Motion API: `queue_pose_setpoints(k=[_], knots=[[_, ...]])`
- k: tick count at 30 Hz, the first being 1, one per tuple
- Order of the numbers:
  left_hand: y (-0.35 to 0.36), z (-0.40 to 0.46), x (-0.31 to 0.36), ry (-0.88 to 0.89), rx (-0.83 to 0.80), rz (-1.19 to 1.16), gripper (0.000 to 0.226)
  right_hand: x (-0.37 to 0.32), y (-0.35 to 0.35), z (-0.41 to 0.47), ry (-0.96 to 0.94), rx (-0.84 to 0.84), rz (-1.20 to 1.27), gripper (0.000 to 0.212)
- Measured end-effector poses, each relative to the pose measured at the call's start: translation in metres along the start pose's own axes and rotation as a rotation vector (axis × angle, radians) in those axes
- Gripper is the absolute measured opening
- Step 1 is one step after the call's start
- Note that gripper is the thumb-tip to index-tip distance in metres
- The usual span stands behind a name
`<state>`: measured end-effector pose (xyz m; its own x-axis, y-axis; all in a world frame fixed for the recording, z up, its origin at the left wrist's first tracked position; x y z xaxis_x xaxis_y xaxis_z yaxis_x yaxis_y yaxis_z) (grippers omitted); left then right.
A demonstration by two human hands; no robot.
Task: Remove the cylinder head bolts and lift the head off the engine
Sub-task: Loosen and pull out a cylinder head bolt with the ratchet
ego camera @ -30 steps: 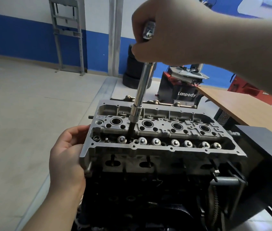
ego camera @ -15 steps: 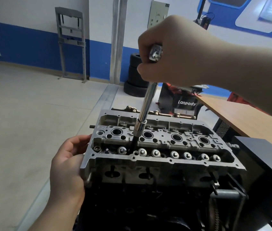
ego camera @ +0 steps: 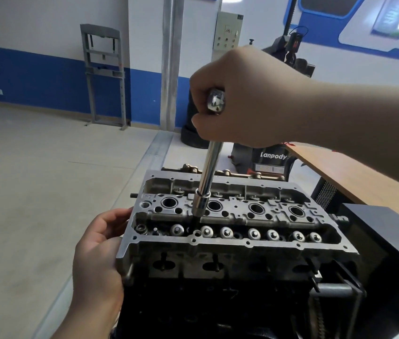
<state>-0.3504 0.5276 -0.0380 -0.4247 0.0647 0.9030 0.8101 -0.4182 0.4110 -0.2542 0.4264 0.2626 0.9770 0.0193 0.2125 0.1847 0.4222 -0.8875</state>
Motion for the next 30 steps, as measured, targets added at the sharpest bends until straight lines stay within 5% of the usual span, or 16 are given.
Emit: queue_pose_setpoints(k=[2,30], knots=[[-0.001,0.001,0.001,0.020,-0.007,0.016,0.048,0.015,0.005,-0.016,0.143,-0.041,0.018,0.029],[-0.006,0.004,-0.007,0.043,-0.024,0.005,0.045,0.029,0.003,-0.014,0.070,0.011,0.035,0.035]])
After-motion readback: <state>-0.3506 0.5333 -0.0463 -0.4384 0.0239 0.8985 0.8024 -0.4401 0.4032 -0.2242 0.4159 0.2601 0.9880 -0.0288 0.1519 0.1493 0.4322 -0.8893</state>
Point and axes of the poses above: each hand's wrist, its own z-axis towards the middle knuckle, its own y-axis out of the palm, x = y × z, the point moved 8 cm from there along z, towards the middle knuckle, and after that the axes turned 4 degrees about -x, right-handed, at the moved point
